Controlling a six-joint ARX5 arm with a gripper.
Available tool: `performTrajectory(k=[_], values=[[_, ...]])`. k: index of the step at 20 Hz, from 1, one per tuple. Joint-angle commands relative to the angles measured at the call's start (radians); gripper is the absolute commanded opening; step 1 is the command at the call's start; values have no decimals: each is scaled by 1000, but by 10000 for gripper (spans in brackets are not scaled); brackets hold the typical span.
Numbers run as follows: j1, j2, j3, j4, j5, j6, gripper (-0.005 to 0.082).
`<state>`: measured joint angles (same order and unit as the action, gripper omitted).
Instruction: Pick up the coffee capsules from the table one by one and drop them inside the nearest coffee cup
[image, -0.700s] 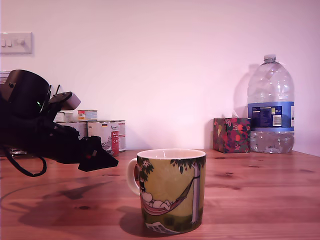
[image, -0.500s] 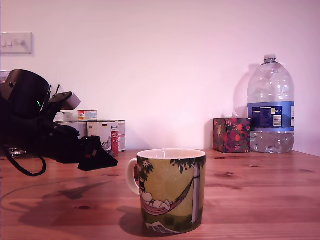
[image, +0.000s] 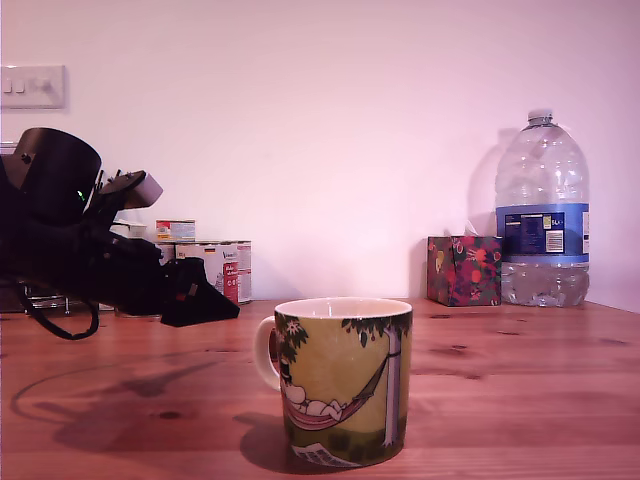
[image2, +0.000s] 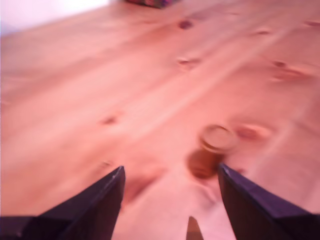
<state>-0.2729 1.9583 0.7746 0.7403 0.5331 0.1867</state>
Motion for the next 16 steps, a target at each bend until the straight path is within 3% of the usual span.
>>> performTrajectory(k=[1, 6, 13, 16], values=[[-17, -8, -5, -15, 29, -3, 528], [-69, -8, -12, -68, 31, -3, 528], [-108, -7, -14, -65, -95, -3, 528], [-118, 2, -3, -63, -100, -3, 528]])
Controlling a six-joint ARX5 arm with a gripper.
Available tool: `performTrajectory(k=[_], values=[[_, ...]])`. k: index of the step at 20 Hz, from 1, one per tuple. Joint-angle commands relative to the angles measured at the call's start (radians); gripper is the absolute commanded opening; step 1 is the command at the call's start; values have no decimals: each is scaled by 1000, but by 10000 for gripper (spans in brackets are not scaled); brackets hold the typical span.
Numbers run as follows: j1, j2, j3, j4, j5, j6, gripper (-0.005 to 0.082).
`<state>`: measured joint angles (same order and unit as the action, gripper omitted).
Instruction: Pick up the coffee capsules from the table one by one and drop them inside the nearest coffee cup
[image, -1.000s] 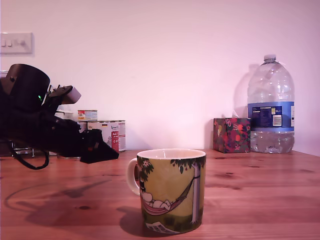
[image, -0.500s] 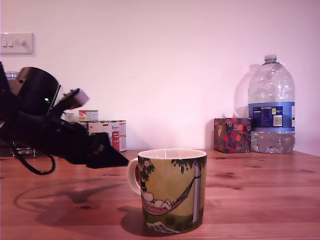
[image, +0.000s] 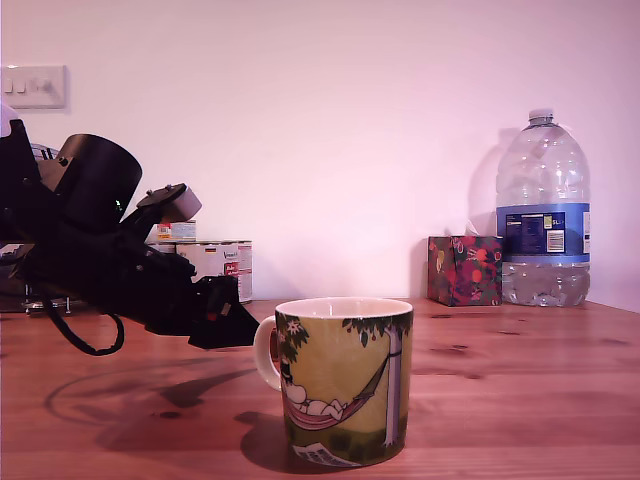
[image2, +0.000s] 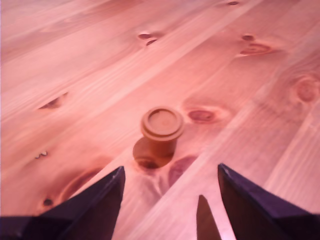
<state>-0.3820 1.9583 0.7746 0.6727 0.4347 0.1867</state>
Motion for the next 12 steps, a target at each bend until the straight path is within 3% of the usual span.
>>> performTrajectory(k=[1, 12], values=[[-13, 12, 6, 4, -2, -3, 528], [-51, 126, 190, -147, -18, -8, 527]])
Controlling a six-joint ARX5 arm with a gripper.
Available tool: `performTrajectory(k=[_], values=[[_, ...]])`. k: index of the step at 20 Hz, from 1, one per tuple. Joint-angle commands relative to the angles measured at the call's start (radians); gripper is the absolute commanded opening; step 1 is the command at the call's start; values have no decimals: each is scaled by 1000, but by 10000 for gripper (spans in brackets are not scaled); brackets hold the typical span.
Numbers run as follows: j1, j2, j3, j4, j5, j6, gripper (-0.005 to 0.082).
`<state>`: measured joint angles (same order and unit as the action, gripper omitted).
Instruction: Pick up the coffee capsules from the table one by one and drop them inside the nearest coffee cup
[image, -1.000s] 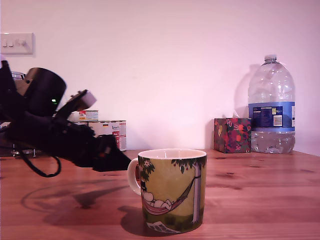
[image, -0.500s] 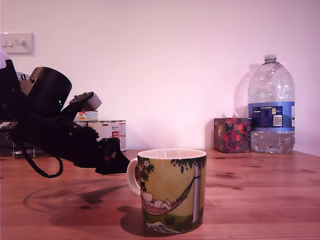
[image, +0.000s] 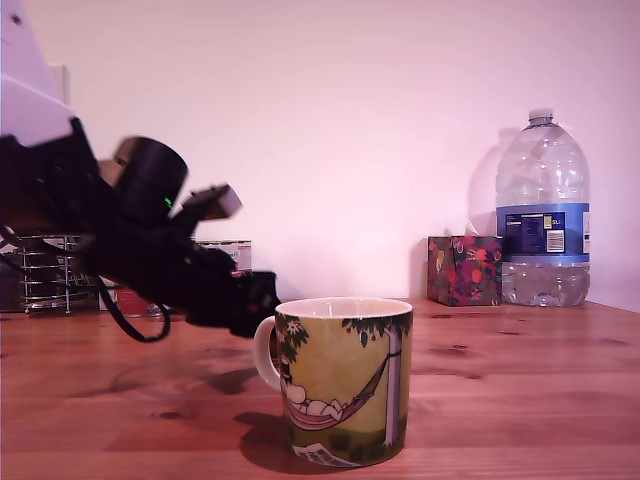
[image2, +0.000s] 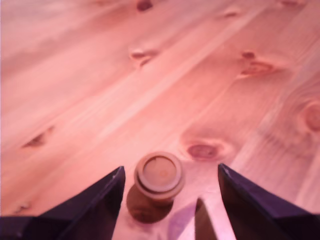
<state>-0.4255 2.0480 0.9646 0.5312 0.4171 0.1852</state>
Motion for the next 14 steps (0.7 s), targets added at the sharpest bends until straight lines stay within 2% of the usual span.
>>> performTrajectory(k=[1, 9, 13, 14], values=[[-9, 41, 16, -32, -1, -6, 527], [-13, 41, 33, -92, -29, -6, 509], [-13, 41, 33, -91, -34, -5, 290], [-13, 41, 33, -91, -34, -5, 269]])
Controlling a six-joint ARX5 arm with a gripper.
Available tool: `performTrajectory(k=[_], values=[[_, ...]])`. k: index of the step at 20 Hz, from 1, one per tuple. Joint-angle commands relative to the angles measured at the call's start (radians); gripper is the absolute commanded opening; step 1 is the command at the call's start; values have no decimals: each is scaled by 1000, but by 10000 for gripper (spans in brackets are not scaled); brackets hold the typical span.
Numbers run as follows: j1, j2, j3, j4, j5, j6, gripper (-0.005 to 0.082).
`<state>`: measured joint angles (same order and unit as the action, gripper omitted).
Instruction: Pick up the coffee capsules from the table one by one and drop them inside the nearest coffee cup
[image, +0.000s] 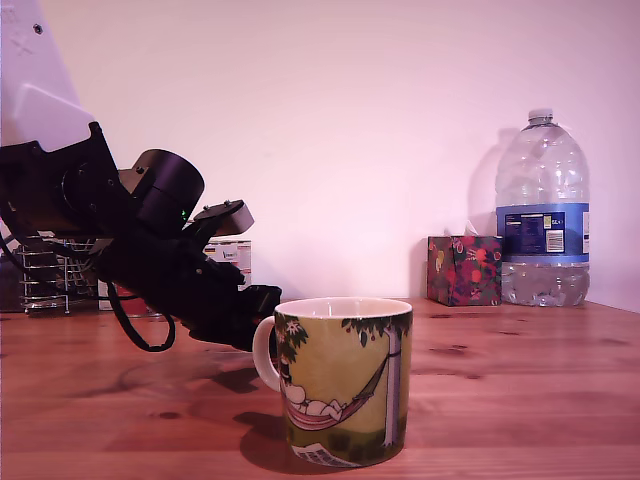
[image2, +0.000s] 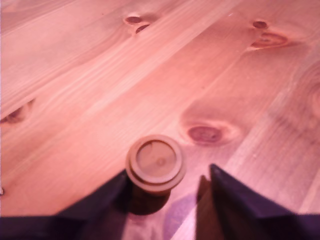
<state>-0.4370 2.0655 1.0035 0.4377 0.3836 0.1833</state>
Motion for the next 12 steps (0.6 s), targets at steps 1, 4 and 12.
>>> performTrajectory(k=[1, 4, 12], values=[[-2, 24, -6, 4, 0, -3, 259], [-1, 24, -6, 4, 0, -3, 175], [0, 21, -6, 32, 44, -1, 104]])
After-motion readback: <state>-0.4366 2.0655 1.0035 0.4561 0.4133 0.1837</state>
